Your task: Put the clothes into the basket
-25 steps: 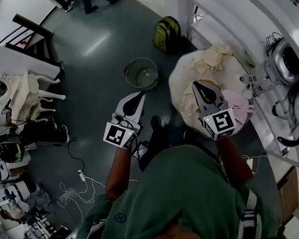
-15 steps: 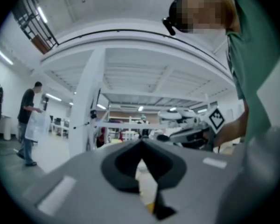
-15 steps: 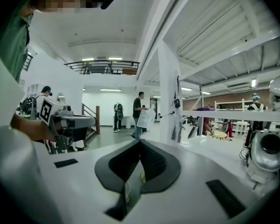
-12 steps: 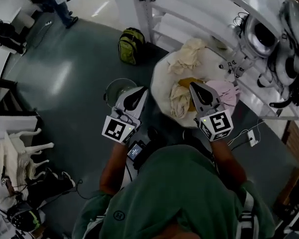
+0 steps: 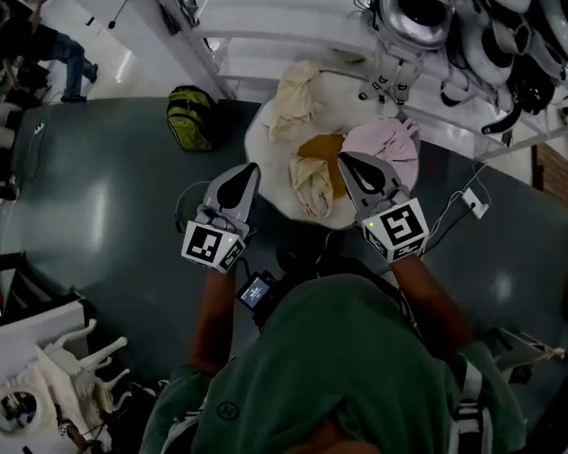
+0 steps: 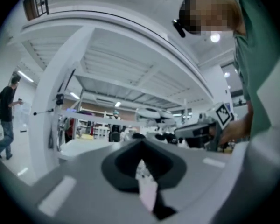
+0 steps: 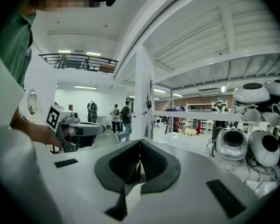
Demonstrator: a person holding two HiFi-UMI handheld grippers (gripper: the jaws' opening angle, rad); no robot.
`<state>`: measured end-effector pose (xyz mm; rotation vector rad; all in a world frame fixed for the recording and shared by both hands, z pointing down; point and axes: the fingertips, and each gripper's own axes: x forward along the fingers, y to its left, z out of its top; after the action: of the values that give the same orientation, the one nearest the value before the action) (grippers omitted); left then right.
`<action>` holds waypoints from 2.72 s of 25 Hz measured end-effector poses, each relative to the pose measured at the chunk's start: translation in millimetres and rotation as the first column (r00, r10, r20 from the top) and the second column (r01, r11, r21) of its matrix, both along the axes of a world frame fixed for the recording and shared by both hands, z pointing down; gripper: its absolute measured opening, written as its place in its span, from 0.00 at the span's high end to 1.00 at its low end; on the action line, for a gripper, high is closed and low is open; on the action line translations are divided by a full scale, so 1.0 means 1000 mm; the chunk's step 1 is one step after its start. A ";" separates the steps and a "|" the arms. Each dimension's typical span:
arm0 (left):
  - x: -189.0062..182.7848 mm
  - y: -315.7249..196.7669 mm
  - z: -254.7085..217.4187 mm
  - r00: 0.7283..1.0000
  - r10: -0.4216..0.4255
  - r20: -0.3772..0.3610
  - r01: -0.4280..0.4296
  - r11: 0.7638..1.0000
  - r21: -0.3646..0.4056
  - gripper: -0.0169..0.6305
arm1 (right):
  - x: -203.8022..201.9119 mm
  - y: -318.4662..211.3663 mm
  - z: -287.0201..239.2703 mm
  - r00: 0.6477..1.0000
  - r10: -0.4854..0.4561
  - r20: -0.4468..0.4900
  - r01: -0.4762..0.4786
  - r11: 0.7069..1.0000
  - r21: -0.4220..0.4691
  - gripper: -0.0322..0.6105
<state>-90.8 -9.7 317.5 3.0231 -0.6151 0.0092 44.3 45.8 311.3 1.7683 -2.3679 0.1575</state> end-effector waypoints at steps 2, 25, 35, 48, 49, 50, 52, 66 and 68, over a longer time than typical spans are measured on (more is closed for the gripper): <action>0.019 0.005 -0.003 1.000 0.006 0.011 -0.006 1.000 0.003 0.97 | 0.021 0.005 0.004 1.000 0.010 0.013 -0.009 1.000 -0.009 0.94; 0.110 -0.012 0.010 0.997 -0.003 0.075 0.002 1.000 0.017 0.97 | 0.110 0.001 0.029 0.996 0.024 0.081 -0.025 1.000 0.005 0.94; 0.121 -0.076 0.051 0.995 0.044 0.086 -0.040 0.998 -0.039 0.97 | 0.112 -0.061 0.065 0.992 0.085 0.095 -0.081 0.996 -0.050 0.94; 0.161 -0.242 0.177 0.981 0.112 0.157 -0.088 0.985 -0.150 0.97 | 0.135 -0.222 0.160 0.970 0.229 0.076 -0.215 0.963 -0.166 0.94; 0.165 -0.254 0.189 0.980 0.118 0.162 -0.092 0.983 -0.160 0.97 | 0.138 -0.234 0.170 0.967 0.242 0.077 -0.226 0.959 -0.172 0.94; 0.170 -0.264 0.201 0.978 0.124 0.167 -0.095 0.981 -0.171 0.97 | 0.142 -0.246 0.180 0.964 0.255 0.081 -0.237 0.955 -0.178 0.94; 0.180 -0.284 0.228 0.975 0.133 0.177 -0.098 0.976 -0.193 0.97 | 0.148 -0.267 0.204 0.956 0.279 0.091 -0.258 0.947 -0.193 0.94; 0.232 -0.360 0.449 0.961 0.112 0.252 -0.006 0.922 -0.388 0.93 | 0.157 -0.359 0.425 0.923 0.342 0.177 -0.243 0.873 -0.423 0.85; 0.235 -0.366 0.475 0.958 0.098 0.269 0.019 0.915 -0.403 0.87 | 0.156 -0.366 0.450 0.915 0.351 0.197 -0.233 0.861 -0.452 0.78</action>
<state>143.8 -375.9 792.1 2.6443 -0.4930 0.5162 200.4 -320.5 761.5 1.9642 -1.9865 0.9401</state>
